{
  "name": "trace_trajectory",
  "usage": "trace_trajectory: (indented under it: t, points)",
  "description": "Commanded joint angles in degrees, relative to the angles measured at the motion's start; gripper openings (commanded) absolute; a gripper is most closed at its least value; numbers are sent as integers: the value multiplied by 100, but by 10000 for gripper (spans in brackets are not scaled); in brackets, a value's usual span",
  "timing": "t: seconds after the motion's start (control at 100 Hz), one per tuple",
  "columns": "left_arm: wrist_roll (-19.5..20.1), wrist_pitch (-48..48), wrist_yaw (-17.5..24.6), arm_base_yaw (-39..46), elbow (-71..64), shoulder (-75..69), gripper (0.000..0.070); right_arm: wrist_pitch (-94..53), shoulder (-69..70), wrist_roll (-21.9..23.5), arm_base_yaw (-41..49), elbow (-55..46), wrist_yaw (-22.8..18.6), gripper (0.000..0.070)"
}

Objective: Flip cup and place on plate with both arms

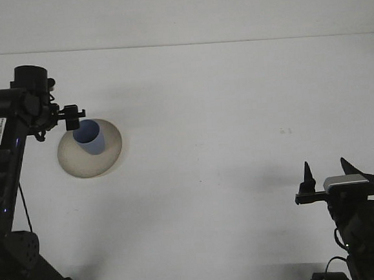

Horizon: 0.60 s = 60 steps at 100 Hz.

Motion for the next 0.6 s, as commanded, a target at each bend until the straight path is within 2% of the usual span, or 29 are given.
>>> trace_trajectory:
  t: [0.0,0.22,0.59]
  points:
    - [-92,0,-31,7,103,-229,434,50,13,-26,4,74,22,573]
    - [-155,527,-33,-11,-656,-1423,433,50,13,-26,4,74,20,573]
    - [-238,2983,-31,-238,-4297,-4389,433,48,13,-24,7,74,17,573]
